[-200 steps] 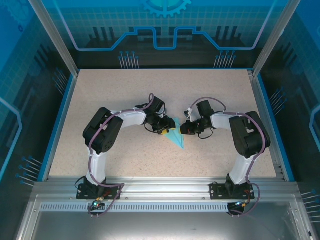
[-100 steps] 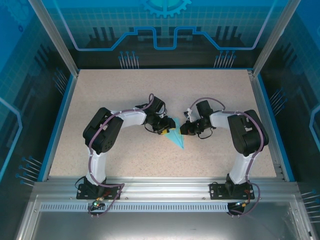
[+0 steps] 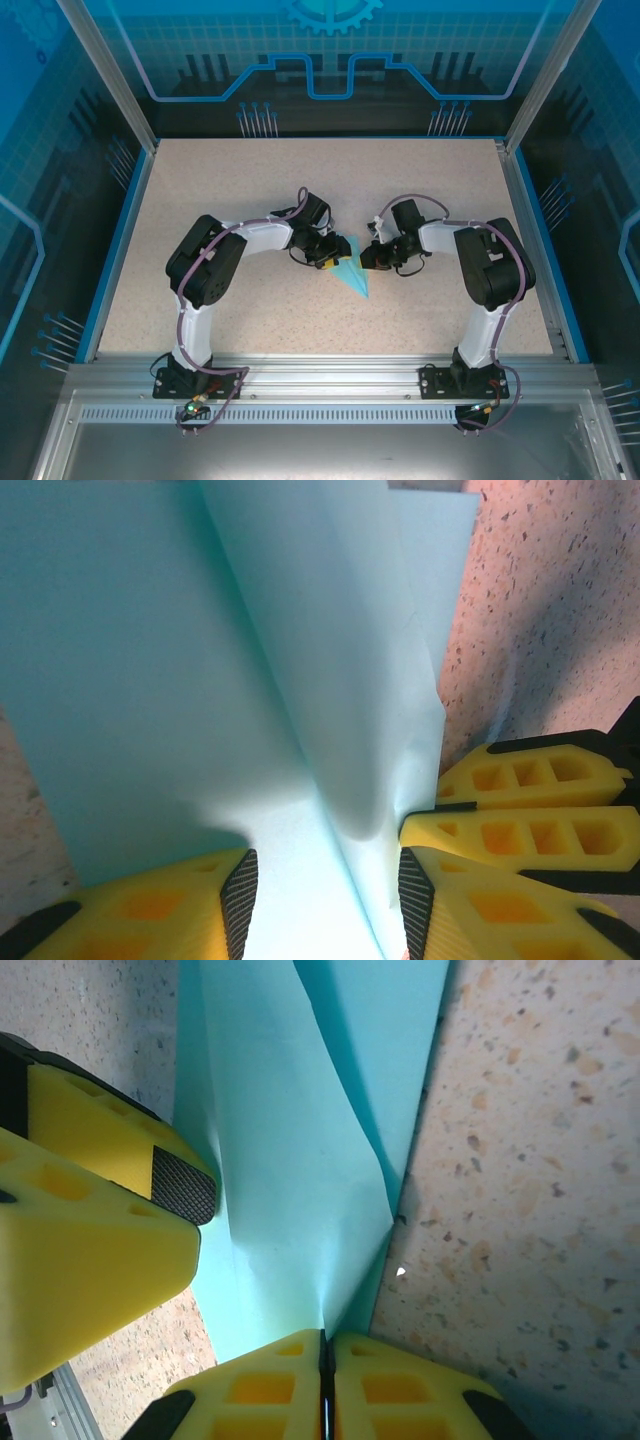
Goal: Fold a paper plane with a square sheet of paper (fold left side to right side)
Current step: Fourth fold the wing at the center of the table.
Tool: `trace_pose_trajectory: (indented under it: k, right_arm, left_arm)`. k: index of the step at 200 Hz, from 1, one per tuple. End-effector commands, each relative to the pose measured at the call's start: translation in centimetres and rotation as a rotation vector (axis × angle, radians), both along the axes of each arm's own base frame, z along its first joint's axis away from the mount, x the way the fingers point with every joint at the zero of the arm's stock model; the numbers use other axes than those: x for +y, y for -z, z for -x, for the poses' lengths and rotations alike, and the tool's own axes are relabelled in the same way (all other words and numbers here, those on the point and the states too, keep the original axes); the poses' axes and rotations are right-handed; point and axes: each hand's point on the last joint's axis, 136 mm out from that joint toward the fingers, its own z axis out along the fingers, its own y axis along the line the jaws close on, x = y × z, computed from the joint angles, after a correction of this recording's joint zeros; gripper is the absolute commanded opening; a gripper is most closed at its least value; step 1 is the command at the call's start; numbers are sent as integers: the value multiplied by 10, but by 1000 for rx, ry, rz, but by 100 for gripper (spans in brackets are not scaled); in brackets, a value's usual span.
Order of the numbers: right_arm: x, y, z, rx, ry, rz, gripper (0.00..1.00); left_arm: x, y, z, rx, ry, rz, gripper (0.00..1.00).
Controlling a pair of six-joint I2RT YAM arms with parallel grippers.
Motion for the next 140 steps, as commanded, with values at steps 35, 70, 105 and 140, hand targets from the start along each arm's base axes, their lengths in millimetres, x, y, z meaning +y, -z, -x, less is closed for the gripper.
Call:
trace_pose_trajectory:
  k: [35, 70, 105, 140]
  right_arm:
    - [-17, 21, 8, 109, 34, 92, 10]
    - [-23, 31, 14, 144, 37, 146, 9]
    - [-23, 34, 15, 156, 40, 155, 9]
    - [-22, 34, 15, 153, 35, 157, 9]
  left_arm:
    - [11, 26, 14, 67, -11, -93, 47]
    - [10, -8, 6, -4, 14, -82, 47]
    - [-1, -39, -1, -60, 36, -27, 45]
    - [-23, -33, -6, -27, 74, 41, 37]
